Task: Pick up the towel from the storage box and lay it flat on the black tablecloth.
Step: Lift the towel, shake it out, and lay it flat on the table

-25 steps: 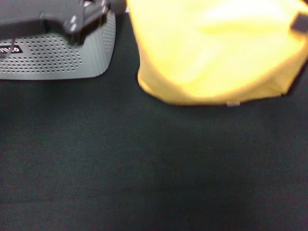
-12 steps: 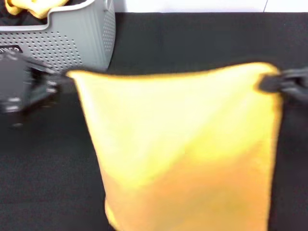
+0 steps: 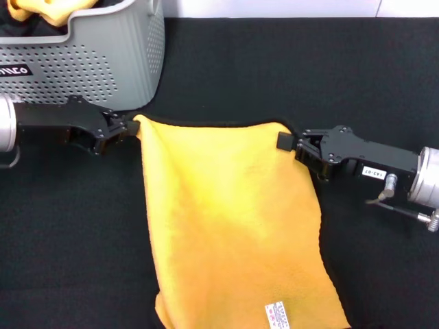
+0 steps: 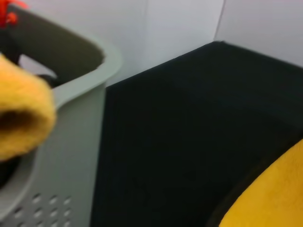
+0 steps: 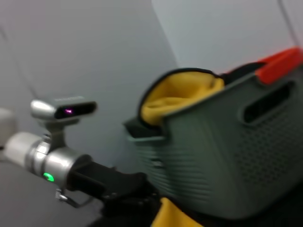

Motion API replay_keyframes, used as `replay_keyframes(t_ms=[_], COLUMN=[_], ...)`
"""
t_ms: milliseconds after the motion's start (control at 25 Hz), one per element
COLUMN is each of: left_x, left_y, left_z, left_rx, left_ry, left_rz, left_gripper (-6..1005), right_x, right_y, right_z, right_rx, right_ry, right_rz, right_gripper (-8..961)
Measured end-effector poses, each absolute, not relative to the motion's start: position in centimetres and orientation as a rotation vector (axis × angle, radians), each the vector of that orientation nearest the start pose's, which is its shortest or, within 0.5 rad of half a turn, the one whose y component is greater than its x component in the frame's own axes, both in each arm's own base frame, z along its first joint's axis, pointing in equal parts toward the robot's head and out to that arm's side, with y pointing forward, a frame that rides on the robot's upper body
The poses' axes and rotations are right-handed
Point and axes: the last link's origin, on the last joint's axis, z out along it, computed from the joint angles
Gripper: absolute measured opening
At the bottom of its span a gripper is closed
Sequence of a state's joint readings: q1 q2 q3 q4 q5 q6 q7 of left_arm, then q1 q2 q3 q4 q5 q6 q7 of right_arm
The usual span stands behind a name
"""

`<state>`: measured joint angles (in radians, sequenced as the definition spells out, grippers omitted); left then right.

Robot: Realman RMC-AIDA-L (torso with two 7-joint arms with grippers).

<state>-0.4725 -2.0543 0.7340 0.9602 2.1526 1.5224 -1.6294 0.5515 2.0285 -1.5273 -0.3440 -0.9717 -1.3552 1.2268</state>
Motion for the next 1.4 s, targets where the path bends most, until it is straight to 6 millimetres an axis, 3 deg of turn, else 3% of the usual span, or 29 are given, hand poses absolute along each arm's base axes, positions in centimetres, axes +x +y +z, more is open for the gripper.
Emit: replay_keyframes(t_ms=[240,840,1080,1400], left_x=[-27.2,-26.5,-26.3,-25.9], left_y=[35.3,37.2,38.2,38.8], left_z=[4.4,3.9,3.9,2.3], left_rx=[-2.640,-2.589,-2.571,-2.583], left_ry=[-0.695,-0.660,-0.624,-0.585], left_rz=[-0.283,-0.202,-0.133,0.008], left_gripper=[31,32,32,32], right_x=[23.5,22.6,22.1,22.2], right_y=[33.3,37.5,38.0,38.0], right_z=[-5.5,-2.9,-3.9,-4.9], right_rx=[-2.578,-2.555,-2.597,-2.596], right_ry=[0.739,0.581,0.551,0.554], right_rz=[1.017,0.896,0.819,0.773], right_gripper=[26,27,28,29])
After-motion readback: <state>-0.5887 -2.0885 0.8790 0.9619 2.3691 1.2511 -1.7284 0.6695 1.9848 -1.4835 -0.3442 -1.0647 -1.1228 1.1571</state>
